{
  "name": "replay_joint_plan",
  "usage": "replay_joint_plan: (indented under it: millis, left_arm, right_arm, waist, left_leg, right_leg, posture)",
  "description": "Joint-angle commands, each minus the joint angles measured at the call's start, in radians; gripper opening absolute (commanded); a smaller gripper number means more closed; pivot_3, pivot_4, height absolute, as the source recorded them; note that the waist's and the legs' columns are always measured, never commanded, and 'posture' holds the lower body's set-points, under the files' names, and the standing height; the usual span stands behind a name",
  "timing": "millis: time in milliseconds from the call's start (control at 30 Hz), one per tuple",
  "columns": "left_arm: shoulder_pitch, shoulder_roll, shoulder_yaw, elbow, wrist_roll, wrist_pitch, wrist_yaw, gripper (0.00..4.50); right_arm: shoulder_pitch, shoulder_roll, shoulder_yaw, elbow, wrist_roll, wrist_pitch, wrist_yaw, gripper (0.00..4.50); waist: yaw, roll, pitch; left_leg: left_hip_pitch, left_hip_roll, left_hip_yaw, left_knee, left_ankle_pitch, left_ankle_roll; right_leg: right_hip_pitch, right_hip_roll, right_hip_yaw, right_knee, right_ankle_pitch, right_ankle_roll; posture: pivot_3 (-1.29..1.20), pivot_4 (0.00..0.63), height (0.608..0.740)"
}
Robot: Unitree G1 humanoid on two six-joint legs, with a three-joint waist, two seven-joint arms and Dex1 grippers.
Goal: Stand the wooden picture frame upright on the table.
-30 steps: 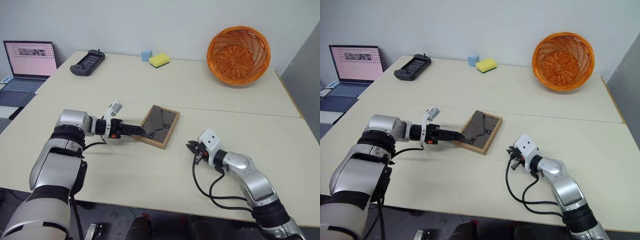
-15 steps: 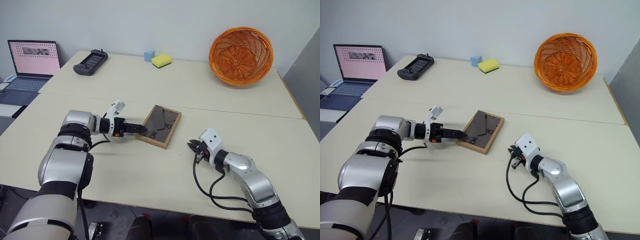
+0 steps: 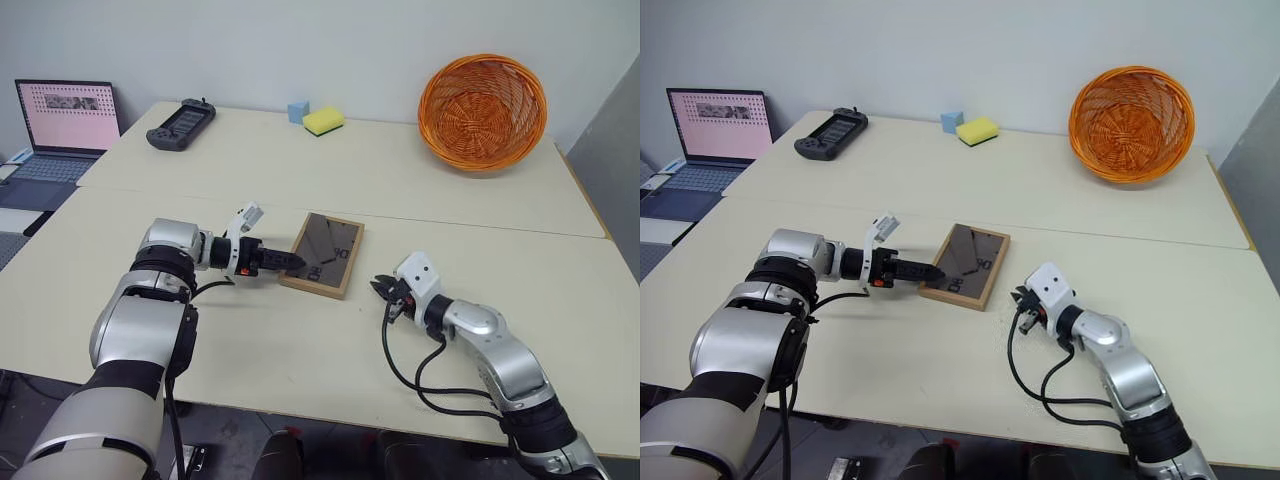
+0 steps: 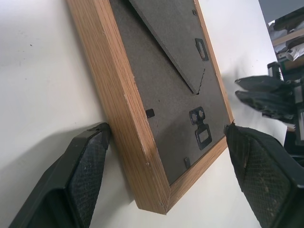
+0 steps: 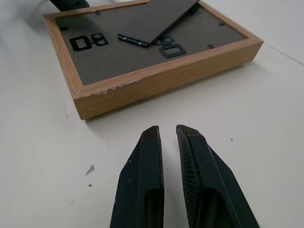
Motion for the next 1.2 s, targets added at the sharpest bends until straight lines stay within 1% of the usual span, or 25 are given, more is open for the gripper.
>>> replay_joint_plan:
  millis: [33, 333, 467, 567, 767, 1200]
  left_arm:
    - [-0.008, -0.007, 0.012, 0.006, 0.014, 0.006, 0.004, 4.07]
    - [-0.002, -0.014, 0.028, -0.009, 0.016, 0.041, -0.009, 4.07]
    - [-0.011, -0.017, 0.041, -0.012, 0.006, 0.075, -0.019, 4.07]
    - [-0.018, -0.016, 0.05, -0.014, -0.004, 0.112, -0.037, 4.07]
    - [-0.012, -0.016, 0.049, -0.026, -0.001, 0.128, -0.058, 4.07]
    - [-0.017, -0.023, 0.093, -0.008, -0.01, 0.12, -0.004, 4.07]
  right_arm:
    - [-0.033, 0.015, 0.007, 0.002, -0.007, -0.019, 0.0, 0.58]
    - [-0.105, 0.082, 0.054, 0.057, -0.021, -0.036, -0.003, 0.58]
    - [-0.113, 0.101, 0.062, 0.061, -0.029, -0.036, -0.001, 0.58]
    - [-0.11, 0.105, 0.059, 0.058, -0.032, -0.035, 0.003, 0.58]
    - [-0.106, 0.106, 0.055, 0.055, -0.033, -0.033, 0.005, 0.58]
    - [-0.098, 0.1, 0.056, 0.039, -0.034, -0.025, 0.006, 0.58]
  waist:
    - [0.0, 0.0, 0.0]
    - [0.0, 0.0, 0.0]
    - [0.0, 0.0, 0.0]
    - [0.0, 0.0, 0.0]
    - [-0.001, 0.0, 0.0]
    - [-0.001, 0.0, 0.0]
  left_leg:
    - [0.0, 0.0, 0.0, 0.0, 0.0, 0.0]
    - [0.0, 0.0, 0.0, 0.0, 0.0, 0.0]
    - [0.0, 0.0, 0.0, 0.0, 0.0, 0.0]
    - [0.0, 0.0, 0.0, 0.0, 0.0, 0.0]
    - [0.0, 0.0, -0.001, 0.0, 0.0, 0.0]
    - [0.0, 0.0, -0.001, 0.0, 0.0, 0.0]
  right_leg:
    - [0.0, 0.0, 0.0, 0.0, 0.0, 0.0]
    - [0.0, 0.0, -0.001, 0.001, 0.0, 0.0]
    - [0.0, 0.0, -0.001, 0.001, 0.0, 0.0]
    - [0.0, 0.0, -0.001, 0.001, 0.0, 0.0]
    - [0.0, 0.0, -0.001, 0.001, 0.0, 0.0]
    - [0.0, 0.0, -0.001, 0.001, 0.0, 0.0]
  posture:
    - [0.0, 0.15, 0.74]
    - [0.0, 0.15, 0.74]
    - [0.0, 0.15, 0.74]
    - [0.0, 0.15, 0.74]
    - [0.0, 0.15, 0.74]
    - [0.0, 0.15, 0.74]
